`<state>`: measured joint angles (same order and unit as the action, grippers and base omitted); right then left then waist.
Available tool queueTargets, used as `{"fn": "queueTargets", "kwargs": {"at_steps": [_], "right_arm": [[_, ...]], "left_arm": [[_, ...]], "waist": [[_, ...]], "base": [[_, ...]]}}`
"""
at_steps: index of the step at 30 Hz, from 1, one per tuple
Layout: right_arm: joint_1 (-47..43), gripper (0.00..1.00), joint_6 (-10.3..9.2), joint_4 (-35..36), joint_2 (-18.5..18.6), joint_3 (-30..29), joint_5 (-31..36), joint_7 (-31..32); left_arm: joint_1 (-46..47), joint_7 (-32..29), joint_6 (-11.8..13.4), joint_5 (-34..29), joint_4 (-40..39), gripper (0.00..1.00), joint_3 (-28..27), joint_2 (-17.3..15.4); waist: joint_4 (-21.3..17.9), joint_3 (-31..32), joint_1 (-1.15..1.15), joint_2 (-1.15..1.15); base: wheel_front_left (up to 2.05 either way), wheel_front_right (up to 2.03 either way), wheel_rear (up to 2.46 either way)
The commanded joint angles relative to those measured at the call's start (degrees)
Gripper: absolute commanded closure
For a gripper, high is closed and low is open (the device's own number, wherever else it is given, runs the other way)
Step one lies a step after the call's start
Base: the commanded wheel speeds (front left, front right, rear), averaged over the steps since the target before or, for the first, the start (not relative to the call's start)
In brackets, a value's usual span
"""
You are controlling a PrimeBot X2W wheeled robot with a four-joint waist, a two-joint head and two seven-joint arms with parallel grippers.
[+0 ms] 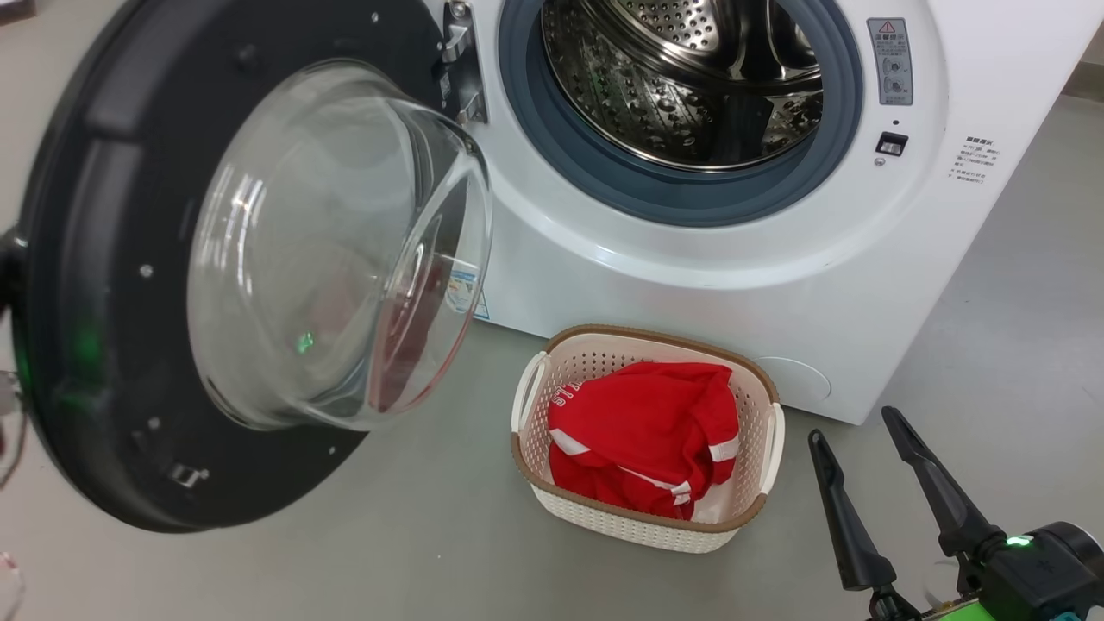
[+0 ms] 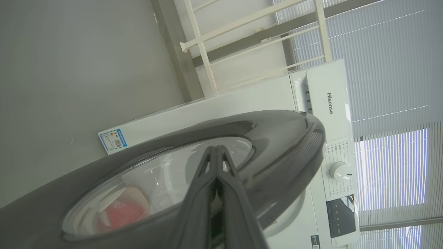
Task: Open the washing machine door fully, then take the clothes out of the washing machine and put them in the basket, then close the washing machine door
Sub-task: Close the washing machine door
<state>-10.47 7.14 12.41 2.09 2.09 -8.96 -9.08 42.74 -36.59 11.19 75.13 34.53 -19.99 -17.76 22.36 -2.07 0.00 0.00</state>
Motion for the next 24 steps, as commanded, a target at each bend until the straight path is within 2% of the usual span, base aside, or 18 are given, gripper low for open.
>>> {"fn": "queueTargets", "kwargs": {"at_steps": [1,9,24], "right_arm": [[0.5,0.00,0.35,1.2,0.8,0.9,-0.5,-0.7],[0.5,0.00,0.35,0.8,0.8,0.7,-0.9,-1.0],[0.6,0.00,0.35,0.5,0.8,0.8,-1.3,-1.5]], "left_arm": [[-1.2,-1.3,0.7,1.2,-3.3,1.00,-1.1,-0.7],[-4.7,-3.3,2.2,3.4,-11.4,1.00,-1.2,3.0],[-10.0,-5.3,4.6,4.0,-22.4,1.00,1.1,7.9]], "waist": [[0.0,0.0,0.00,0.00],[0.0,0.3,0.00,0.00],[-1.3,0.4,0.00,0.00]], "base": [[0.00,0.00,0.00],[0.00,0.00,0.00],[0.00,0.00,0.00]]}}
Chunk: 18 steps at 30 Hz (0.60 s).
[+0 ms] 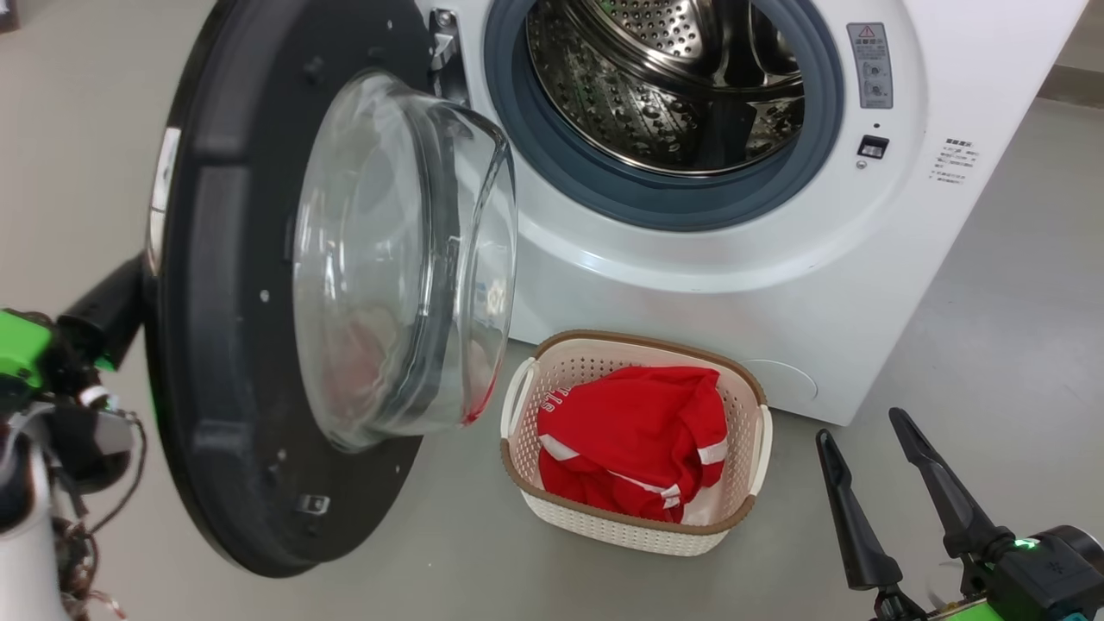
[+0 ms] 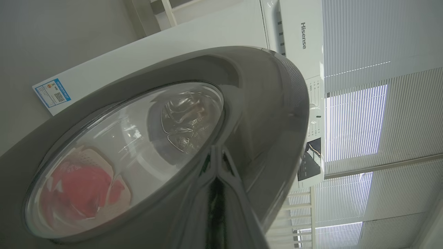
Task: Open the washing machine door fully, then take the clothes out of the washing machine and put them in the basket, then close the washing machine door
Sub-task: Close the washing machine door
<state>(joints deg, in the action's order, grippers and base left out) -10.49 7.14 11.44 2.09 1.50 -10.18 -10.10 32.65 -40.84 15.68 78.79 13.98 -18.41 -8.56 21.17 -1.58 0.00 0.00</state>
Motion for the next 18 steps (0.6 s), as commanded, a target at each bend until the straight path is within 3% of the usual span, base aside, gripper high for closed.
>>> {"fn": "queueTargets", "kwargs": {"at_steps": [1,18], "right_arm": [[0.7,0.00,0.35,1.5,0.8,1.3,-0.1,-0.4],[2.1,0.00,0.35,1.4,0.8,1.6,0.2,-0.3]], "left_arm": [[-0.1,-1.1,0.2,0.6,-2.4,1.00,-0.4,-0.8],[-1.9,0.7,-0.9,3.2,-7.9,1.00,1.9,4.5]], "waist": [[-0.3,-0.2,0.00,0.00],[-4.6,-1.9,0.00,0.00]], "base": [[0.00,0.00,0.00],[0.00,0.00,0.00]]}}
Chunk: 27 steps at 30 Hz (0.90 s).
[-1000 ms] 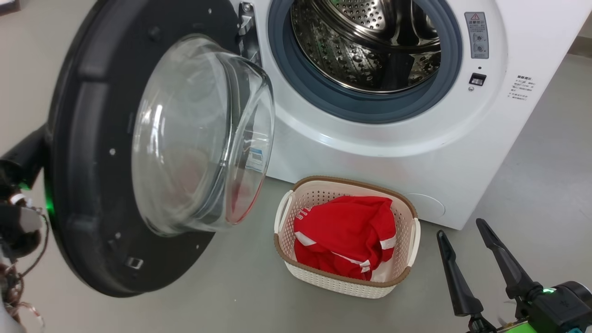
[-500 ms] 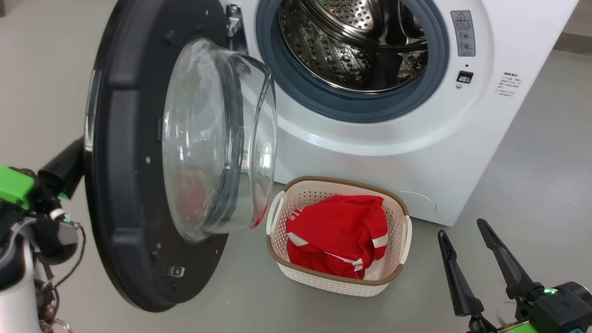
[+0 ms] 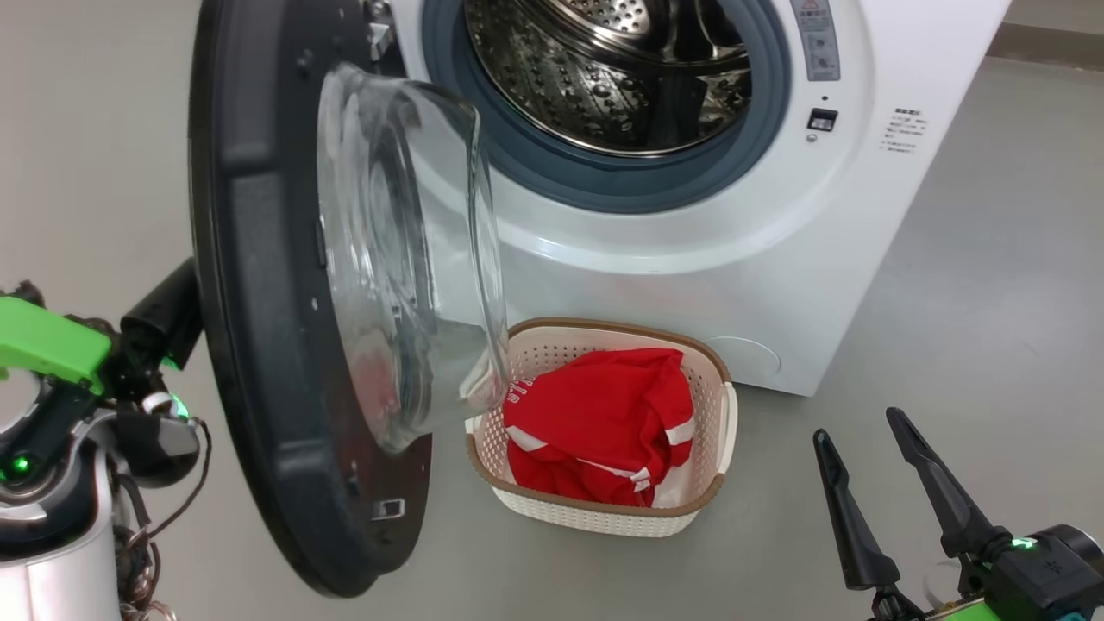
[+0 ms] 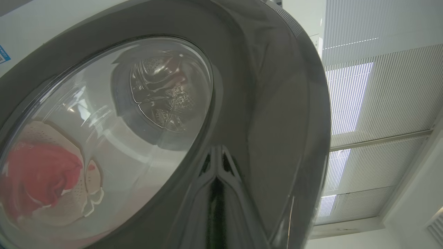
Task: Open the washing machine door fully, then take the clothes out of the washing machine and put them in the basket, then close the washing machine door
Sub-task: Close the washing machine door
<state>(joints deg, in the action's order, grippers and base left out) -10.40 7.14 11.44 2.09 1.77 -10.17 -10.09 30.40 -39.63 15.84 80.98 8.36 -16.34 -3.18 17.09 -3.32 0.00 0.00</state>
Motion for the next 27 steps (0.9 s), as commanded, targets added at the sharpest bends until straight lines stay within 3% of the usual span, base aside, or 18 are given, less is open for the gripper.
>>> {"fn": "queueTargets", "kwargs": {"at_steps": [1,8,27], "right_arm": [[2.1,0.00,0.35,1.3,0.8,1.3,0.2,-0.2],[2.1,0.00,0.35,1.3,0.8,1.1,0.4,-0.1],[2.2,0.00,0.35,1.6,0.8,1.3,0.4,0.0]], "left_arm": [[0.3,-0.3,-1.3,1.2,-2.4,1.00,0.2,-0.7],[0.0,1.6,-2.6,3.5,-4.2,1.00,3.0,0.1],[-1.7,7.1,-3.0,8.6,-8.9,1.00,11.8,0.3]], "waist": [[-0.9,-0.2,0.00,0.00],[-2.5,-0.4,0.00,0.00],[-5.2,-1.1,0.00,0.00]], "base": [[0.00,0.00,0.00],[0.00,0.00,0.00],[0.00,0.00,0.00]]}}
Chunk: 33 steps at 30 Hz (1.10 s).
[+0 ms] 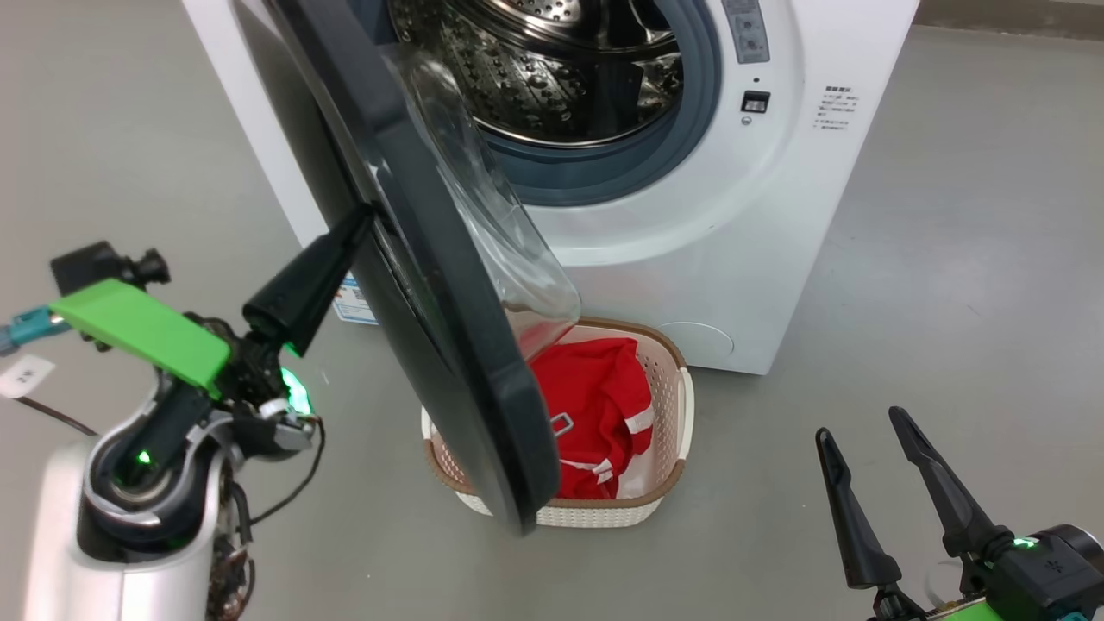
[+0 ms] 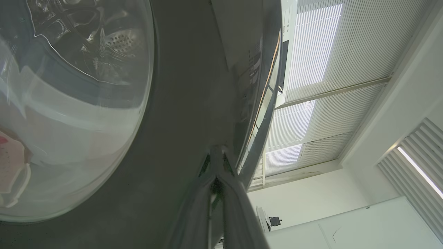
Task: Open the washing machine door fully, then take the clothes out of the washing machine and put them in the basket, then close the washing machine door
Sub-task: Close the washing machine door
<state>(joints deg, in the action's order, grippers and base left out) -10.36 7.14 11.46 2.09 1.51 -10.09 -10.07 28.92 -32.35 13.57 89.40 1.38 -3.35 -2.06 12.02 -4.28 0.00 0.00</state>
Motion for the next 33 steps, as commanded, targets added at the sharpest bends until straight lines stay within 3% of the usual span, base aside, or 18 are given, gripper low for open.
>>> {"fn": "queueTargets", "kwargs": {"at_steps": [1,33], "right_arm": [[2.1,0.00,0.35,1.6,0.8,1.6,0.4,0.0],[4.6,0.00,0.35,0.8,0.8,2.0,0.0,-0.7]], "left_arm": [[-0.3,0.0,-0.9,0.4,-2.0,1.00,-0.7,-0.8],[3.9,7.8,-4.9,1.2,0.9,1.00,4.2,-0.8]], "waist": [[-0.3,-0.2,0.00,0.00],[-9.3,-5.1,0.00,0.00]], "base": [[0.00,0.00,0.00],[0.00,0.00,0.00]]}}
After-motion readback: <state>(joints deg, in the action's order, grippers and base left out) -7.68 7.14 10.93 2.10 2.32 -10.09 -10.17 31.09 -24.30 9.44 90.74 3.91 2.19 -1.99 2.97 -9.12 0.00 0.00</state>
